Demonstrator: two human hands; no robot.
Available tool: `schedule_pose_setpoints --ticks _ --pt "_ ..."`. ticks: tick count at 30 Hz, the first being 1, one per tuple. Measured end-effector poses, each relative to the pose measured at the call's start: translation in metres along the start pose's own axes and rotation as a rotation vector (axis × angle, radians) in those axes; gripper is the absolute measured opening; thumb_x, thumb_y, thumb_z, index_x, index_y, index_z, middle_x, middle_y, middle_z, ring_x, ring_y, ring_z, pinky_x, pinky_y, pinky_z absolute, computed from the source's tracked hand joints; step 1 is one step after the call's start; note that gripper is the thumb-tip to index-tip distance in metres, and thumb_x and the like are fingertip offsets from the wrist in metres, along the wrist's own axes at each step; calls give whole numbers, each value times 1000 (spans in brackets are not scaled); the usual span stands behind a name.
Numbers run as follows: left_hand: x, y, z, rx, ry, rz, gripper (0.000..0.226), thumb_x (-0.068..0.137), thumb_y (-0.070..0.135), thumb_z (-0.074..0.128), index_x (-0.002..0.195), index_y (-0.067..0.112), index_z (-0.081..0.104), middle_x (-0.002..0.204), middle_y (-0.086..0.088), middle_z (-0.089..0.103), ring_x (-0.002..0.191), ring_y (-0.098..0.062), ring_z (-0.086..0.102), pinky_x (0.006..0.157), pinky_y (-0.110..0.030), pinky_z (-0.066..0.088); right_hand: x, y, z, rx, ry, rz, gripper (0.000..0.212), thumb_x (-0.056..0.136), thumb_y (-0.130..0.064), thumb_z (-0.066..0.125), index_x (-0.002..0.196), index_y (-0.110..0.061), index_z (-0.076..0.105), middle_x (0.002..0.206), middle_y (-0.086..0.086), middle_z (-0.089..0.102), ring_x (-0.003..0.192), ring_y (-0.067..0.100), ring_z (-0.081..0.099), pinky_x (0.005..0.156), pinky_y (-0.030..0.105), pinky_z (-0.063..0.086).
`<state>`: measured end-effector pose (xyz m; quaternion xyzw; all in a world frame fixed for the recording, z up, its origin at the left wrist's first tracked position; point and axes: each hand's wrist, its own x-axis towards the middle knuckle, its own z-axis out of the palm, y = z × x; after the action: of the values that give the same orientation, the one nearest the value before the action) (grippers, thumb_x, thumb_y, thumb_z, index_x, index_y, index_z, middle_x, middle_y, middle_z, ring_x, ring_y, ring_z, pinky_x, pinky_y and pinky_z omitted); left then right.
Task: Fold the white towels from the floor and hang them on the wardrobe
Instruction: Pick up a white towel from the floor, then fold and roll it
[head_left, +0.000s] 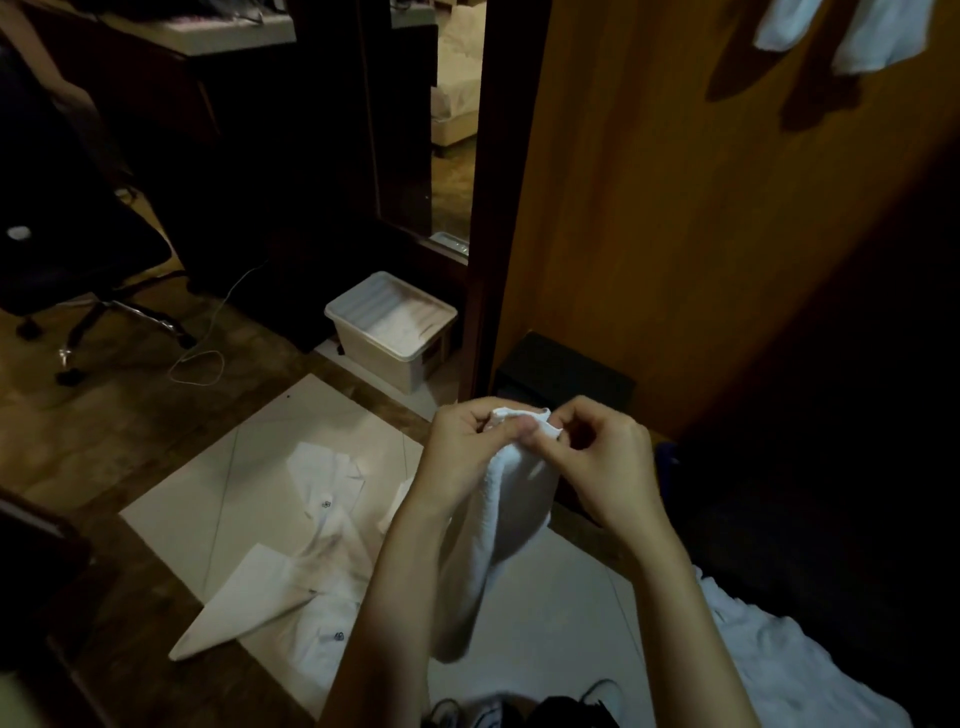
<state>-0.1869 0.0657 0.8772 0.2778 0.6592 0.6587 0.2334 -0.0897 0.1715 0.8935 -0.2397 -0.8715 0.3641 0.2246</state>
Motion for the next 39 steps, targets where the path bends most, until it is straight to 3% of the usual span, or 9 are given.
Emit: schedule_pose_setpoints --ticks 5,10,14,19,22,24,31,35,39 --pt "-1 -6 -14 -30 9 -44 11 84 5 66 87 14 71 82 3 71 80 -12 66 74 -17 52 3 17 -11 -91 -201 -135 20 73 -44 74 65 -34 59 120 -9 50 116 3 35 89 14 30" --pt "-4 -4 -29 -125 11 47 15 74 14 68 73 27 77 80 5 74 82 -9 67 74 -21 51 4 38 -5 -209 -475 -180 31 72 -58 69 66 -28 69 144 -7 42 137 10 23 111 41 25" --pt "-7 -6 -37 -155 67 59 18 71 19 64 70 32 76 73 12 72 75 -1 65 71 -15 50 7 56 -6 -379 -490 -117 37 75 -60 65 61 -25 66 125 -2 57 120 15 46 99 36 37" --pt "-9 -12 -45 -121 163 36 23 85 0 59 76 18 70 68 15 70 70 4 64 67 -11 49 18 69 -28 -465 -432 -73 56 68 -73 49 82 -24 72 86 -10 63 83 4 55 90 30 46" --pt "-6 -15 -46 -97 238 25 21 86 -3 59 80 15 69 69 17 70 70 6 63 66 -10 47 23 69 -42 -510 -238 -158 44 77 -61 55 86 -20 70 84 -14 56 90 1 47 100 27 29" --pt "-2 -23 -50 -38 273 21 21 85 1 63 82 20 71 73 17 72 74 3 64 70 -14 49 25 71 -47 -471 -121 -179 41 78 -55 58 84 -17 70 80 -12 55 92 4 48 95 29 33" --pt "0 -32 -57 150 342 -17 15 81 15 72 88 28 72 81 15 70 75 4 63 69 -14 50 17 75 -44 -324 -50 -263 34 82 -48 53 79 -17 68 76 -10 56 68 6 56 61 23 46" --pt "4 -24 -55 13 392 -115 12 82 11 71 90 20 72 81 2 69 74 -7 65 56 -15 52 20 71 -46 -307 -58 -382 37 85 -42 52 82 -10 71 78 -2 62 71 11 59 61 27 53" --pt "4 -27 -50 -166 469 -152 14 85 4 67 98 7 71 83 -3 70 76 -10 69 66 -16 55 18 73 -47 -357 -182 -490 39 90 -40 44 89 -11 71 84 1 64 77 9 59 64 33 56"
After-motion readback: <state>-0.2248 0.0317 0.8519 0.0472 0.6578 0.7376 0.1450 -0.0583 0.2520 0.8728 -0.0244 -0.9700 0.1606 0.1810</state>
